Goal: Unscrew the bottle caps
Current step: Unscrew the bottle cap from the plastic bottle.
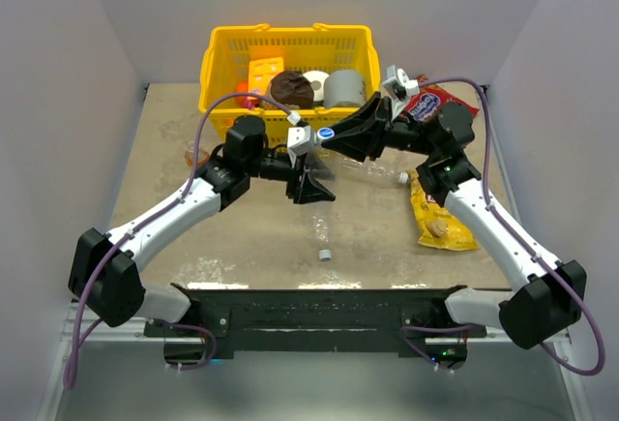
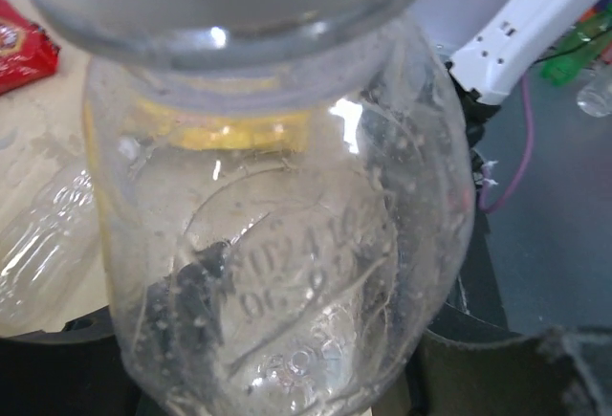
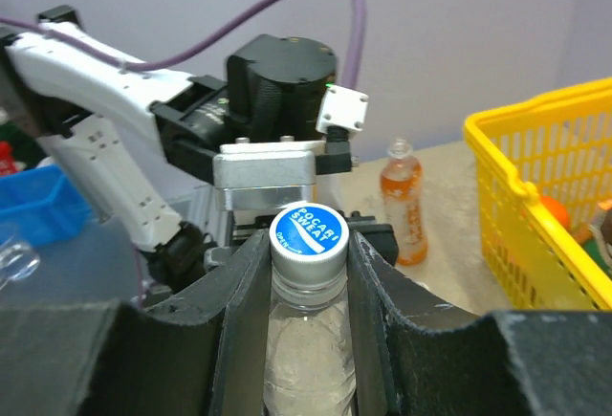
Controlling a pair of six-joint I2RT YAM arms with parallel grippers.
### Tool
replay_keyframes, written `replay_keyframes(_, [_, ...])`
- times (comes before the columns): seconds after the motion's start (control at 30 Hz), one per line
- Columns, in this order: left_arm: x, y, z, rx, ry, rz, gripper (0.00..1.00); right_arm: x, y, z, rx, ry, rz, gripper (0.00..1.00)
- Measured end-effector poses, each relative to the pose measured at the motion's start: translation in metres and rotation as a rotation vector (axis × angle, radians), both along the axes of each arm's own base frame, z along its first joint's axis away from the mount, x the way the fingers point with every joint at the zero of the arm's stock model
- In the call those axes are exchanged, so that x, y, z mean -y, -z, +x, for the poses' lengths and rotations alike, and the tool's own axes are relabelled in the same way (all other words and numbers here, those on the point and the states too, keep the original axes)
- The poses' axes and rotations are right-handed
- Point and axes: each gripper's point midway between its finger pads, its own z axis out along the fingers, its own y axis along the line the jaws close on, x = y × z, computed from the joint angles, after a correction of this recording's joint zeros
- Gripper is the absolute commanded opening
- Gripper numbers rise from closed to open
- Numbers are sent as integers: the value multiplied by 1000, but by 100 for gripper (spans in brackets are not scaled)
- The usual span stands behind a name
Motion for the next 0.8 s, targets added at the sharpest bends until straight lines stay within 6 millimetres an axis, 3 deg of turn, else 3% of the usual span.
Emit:
replay_keyframes(0.27, [1,-9,-26,19,156,-46,21,1,-10,-28,57,-157,14,13])
replay_keyframes(0.8, [2,-17,-43,28,251,-77,20,0,-19,-43,61,-286,13,11])
